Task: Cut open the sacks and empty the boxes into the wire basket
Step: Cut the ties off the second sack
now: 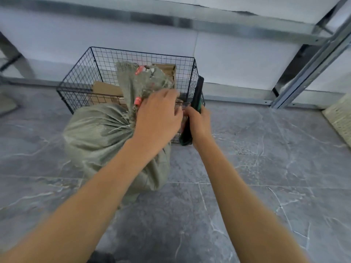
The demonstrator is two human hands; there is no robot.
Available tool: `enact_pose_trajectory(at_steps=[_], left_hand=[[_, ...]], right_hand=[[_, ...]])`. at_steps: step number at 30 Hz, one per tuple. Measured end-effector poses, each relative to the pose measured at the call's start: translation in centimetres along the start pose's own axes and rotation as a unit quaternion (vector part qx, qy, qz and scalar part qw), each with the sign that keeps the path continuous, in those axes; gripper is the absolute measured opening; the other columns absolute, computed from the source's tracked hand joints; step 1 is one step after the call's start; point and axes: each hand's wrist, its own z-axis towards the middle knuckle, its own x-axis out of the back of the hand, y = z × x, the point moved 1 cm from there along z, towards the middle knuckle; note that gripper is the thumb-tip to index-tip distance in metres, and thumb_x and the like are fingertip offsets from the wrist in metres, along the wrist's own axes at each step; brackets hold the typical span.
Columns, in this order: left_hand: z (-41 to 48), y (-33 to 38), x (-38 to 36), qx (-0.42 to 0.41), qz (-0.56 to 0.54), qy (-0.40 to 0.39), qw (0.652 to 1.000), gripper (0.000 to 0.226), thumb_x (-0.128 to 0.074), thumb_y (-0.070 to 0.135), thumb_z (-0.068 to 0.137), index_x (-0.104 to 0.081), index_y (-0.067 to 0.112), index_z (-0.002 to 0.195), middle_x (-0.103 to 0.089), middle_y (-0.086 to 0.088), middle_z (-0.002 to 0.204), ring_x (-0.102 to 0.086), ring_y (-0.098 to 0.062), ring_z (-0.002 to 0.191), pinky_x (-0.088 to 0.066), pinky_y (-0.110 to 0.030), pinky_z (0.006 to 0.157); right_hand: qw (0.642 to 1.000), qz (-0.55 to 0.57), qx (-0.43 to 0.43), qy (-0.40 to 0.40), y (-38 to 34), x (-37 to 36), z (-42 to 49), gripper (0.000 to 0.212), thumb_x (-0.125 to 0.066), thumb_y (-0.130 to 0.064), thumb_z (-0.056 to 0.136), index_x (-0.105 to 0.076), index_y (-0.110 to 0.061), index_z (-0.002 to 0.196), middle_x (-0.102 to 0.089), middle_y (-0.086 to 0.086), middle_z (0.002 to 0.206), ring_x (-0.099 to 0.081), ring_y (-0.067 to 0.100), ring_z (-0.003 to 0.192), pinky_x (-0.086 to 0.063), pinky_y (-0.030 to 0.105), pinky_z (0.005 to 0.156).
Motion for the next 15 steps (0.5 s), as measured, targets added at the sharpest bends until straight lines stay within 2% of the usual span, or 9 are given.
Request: enact_pose_trajectory(at_steps=[4, 9, 10, 12, 15], left_hand=[[0.2, -4.0, 0.8, 0.051, 0.105, -0.013, 0.993, 0.054, -0.055, 0.038, 0.088, -0.042, 0.018, 0.136, -0.043, -0.004, 0.142, -0.036, -0.025, 0.134, -0.022, -0.047, 0.113], [0.1, -7.9, 0.6, 0.124, 0.097, -0.086, 0.984, 0.086, -0.062, 0.058, 0.078, -0.024, 0.023, 0.146, -0.026, -0.002, 0.153, -0.016, -0.025, 0.144, -0.013, -0.054, 0.114], [0.2, -8.6, 0.6, 0.133, 0.101, -0.1, 0.981, 0.089, -0.062, 0.059, 0.077, -0.022, 0.023, 0.147, -0.023, -0.002, 0.154, -0.014, -0.025, 0.145, -0.014, -0.055, 0.113], [0.2, -9.7, 0.7, 0.152, 0.102, -0.122, 0.975, 0.09, -0.064, 0.058, 0.076, -0.02, 0.024, 0.147, -0.022, -0.004, 0.154, -0.016, -0.028, 0.143, -0.018, -0.057, 0.111], [0.0, -11.1, 1.0, 0.173, 0.07, -0.143, 0.972, 0.084, -0.065, 0.05, 0.078, -0.022, 0.022, 0.146, -0.033, -0.007, 0.149, -0.034, -0.033, 0.135, -0.03, -0.056, 0.107]], right_hand=[[0.999, -0.017, -0.025, -0.032, 0.7, -2.0, -1.1, 0.014, -0.051, 0.0, 0.085, -0.046, -0.012, 0.079, -0.056, 0.019, 0.077, -0.042, 0.018, 0.038, -0.038, 0.028, 0.042], [0.997, -0.032, -0.034, -0.064, 1.7, -4.5, -1.7, 0.007, -0.05, -0.003, 0.089, -0.049, -0.01, 0.088, -0.065, 0.018, 0.095, -0.055, 0.018, 0.045, -0.044, 0.028, 0.044], [0.996, -0.036, -0.036, -0.075, 1.9, -4.9, -1.8, 0.006, -0.05, -0.004, 0.09, -0.049, -0.01, 0.089, -0.064, 0.017, 0.095, -0.058, 0.018, 0.046, -0.044, 0.029, 0.045], [0.994, -0.039, -0.041, -0.097, 2.3, -5.7, -2.0, 0.007, -0.049, -0.003, 0.091, -0.048, -0.01, 0.088, -0.06, 0.013, 0.082, -0.06, 0.018, 0.048, -0.042, 0.028, 0.044], [0.99, -0.045, -0.048, -0.125, 3.0, -6.8, -2.1, 0.013, -0.048, 0.002, 0.09, -0.045, -0.01, 0.086, -0.051, 0.006, 0.066, -0.057, 0.021, 0.048, -0.041, 0.026, 0.04]])
